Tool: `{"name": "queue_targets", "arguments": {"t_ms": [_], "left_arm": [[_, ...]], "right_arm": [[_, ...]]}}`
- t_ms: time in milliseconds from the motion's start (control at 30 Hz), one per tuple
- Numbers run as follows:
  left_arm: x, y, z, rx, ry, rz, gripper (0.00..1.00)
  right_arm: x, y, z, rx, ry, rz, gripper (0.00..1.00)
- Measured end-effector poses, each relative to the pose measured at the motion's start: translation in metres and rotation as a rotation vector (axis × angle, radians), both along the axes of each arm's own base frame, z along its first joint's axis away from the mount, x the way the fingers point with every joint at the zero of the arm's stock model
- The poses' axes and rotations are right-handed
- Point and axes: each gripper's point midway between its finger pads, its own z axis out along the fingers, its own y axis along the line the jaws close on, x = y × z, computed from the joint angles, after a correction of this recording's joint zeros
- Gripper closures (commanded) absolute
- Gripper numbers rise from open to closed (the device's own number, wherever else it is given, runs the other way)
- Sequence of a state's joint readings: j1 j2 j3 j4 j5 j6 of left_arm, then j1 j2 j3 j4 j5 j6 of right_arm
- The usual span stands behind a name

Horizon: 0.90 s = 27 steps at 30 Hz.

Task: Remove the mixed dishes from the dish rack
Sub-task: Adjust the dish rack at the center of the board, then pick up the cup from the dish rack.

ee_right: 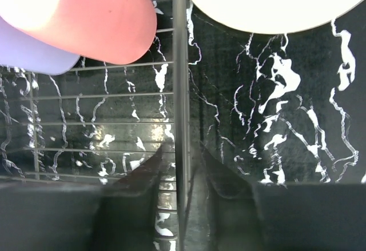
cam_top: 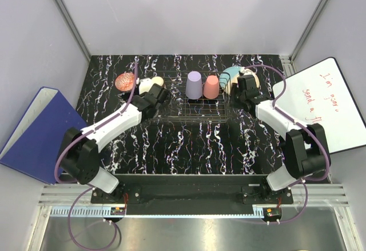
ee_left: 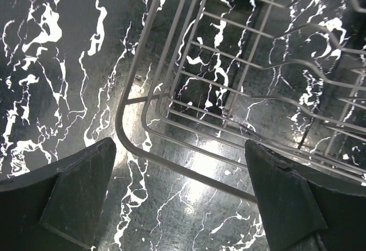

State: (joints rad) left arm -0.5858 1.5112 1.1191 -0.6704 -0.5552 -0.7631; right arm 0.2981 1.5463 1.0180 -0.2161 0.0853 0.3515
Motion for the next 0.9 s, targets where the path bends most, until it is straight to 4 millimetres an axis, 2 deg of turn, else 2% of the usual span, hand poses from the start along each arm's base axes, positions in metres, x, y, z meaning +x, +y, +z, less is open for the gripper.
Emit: {"name": "queue_targets", "arguments": {"t_ms": [67, 200, 333, 400, 533, 667, 733, 800, 900], "left_arm": [[0.000, 0.000, 0.005, -0.004, -0.009, -0.004, 0.01], [-0.003, 0.003, 0.025, -0.020, -0.047, -0.014, 0.01], [-0.002, 0.004, 0.060, -0.055, -0.124, -0.018, 0.01], [-0.001, 0.004, 0.077, -0.075, -0.165, -0.018, 0.01], [-0.001, 0.004, 0.107, -0.112, -0.236, -0.028, 0.01], [-0.003, 0.004, 0.114, -0.121, -0.249, -0.044, 0.01], [-0.003, 0.002, 0.113, -0.120, -0.243, -0.059, 0.01], [-0.004, 0.001, 0.113, -0.118, -0.240, -0.071, 0.01], [-0.005, -0.003, 0.113, -0.114, -0.236, -0.097, 0.01]], "right_arm": [[0.000, -0.002, 0.000, 0.005, 0.005, -0.012, 0.29], [0.002, -0.004, 0.003, 0.012, 0.004, -0.028, 0.14], [0.011, -0.005, 0.020, 0.008, -0.022, -0.044, 0.12], [0.021, -0.004, 0.042, 0.015, -0.063, -0.049, 0.12], [0.040, 0.003, 0.099, 0.056, -0.185, -0.048, 0.12], [0.058, 0.012, 0.152, 0.085, -0.288, -0.033, 0.12], [0.070, 0.018, 0.169, 0.091, -0.322, -0.019, 0.12], [0.083, 0.026, 0.171, 0.092, -0.331, -0.003, 0.11], [0.100, 0.036, 0.144, 0.075, -0.280, 0.023, 0.11]]}}
